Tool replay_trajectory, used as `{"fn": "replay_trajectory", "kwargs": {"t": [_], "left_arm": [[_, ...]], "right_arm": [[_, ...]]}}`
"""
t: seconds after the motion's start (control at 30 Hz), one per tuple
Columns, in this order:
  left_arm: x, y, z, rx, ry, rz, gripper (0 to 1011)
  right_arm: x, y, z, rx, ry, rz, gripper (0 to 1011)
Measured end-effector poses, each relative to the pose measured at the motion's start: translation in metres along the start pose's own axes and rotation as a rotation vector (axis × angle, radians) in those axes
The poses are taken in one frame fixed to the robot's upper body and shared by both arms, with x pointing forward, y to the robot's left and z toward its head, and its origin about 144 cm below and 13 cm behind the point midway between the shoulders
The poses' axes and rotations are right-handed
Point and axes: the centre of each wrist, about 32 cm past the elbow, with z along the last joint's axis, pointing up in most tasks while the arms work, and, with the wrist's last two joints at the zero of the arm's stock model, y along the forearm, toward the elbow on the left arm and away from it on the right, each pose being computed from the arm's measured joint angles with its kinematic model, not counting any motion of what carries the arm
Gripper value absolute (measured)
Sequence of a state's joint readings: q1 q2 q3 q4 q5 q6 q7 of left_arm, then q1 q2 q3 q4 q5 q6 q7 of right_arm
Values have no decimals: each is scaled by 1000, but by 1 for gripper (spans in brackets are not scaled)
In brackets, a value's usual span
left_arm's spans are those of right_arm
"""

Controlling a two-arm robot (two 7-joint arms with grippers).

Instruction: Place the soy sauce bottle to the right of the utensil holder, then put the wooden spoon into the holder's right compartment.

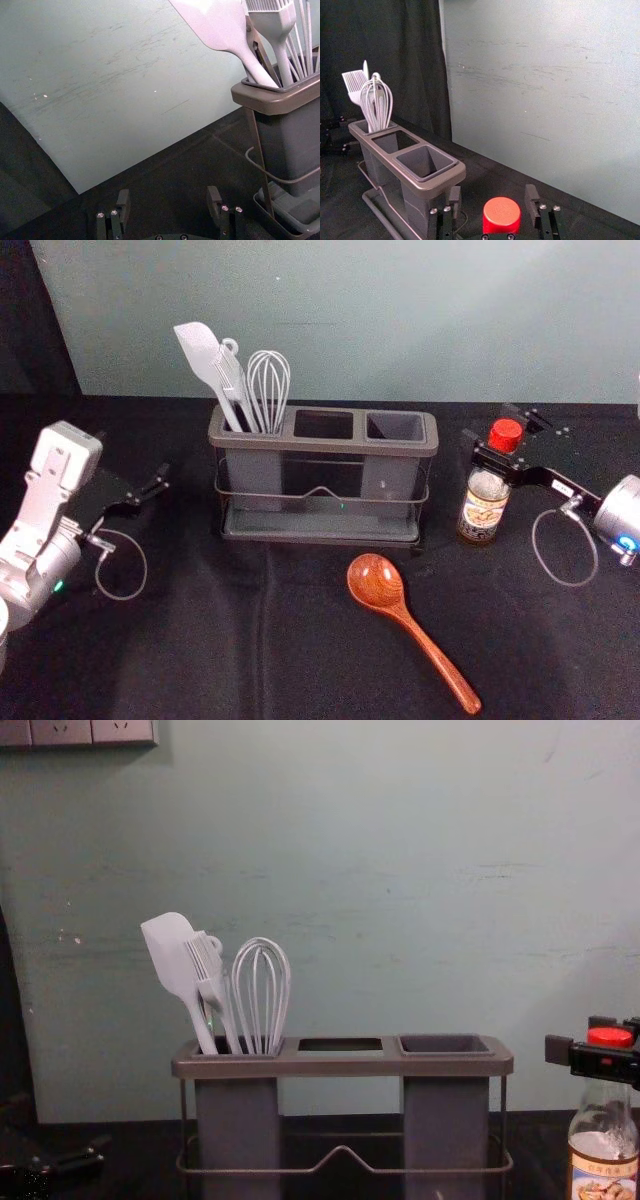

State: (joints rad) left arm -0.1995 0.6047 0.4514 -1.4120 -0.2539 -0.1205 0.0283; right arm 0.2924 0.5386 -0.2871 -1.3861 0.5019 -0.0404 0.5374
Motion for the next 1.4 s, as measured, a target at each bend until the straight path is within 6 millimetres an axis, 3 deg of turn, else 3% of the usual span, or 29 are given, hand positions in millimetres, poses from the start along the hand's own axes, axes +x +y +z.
{"fn": "replay_trajectory", "kwargs": {"t": [0.27, 0.5, 0.93, 1.4], "left_arm": [[0, 0, 0, 0, 0, 0, 1005], [0, 0, 0, 0, 0, 0, 1005], [0, 0, 0, 0, 0, 0, 1005], [0, 0, 0, 0, 0, 0, 1005]], "right_arm": [[0, 0, 0, 0, 0, 0, 1000], [0, -1, 3, 7, -18, -1, 1003], [-14, -15, 35, 64, -126, -33, 1003], [-28, -29, 61, 176, -134, 62, 1003]]}}
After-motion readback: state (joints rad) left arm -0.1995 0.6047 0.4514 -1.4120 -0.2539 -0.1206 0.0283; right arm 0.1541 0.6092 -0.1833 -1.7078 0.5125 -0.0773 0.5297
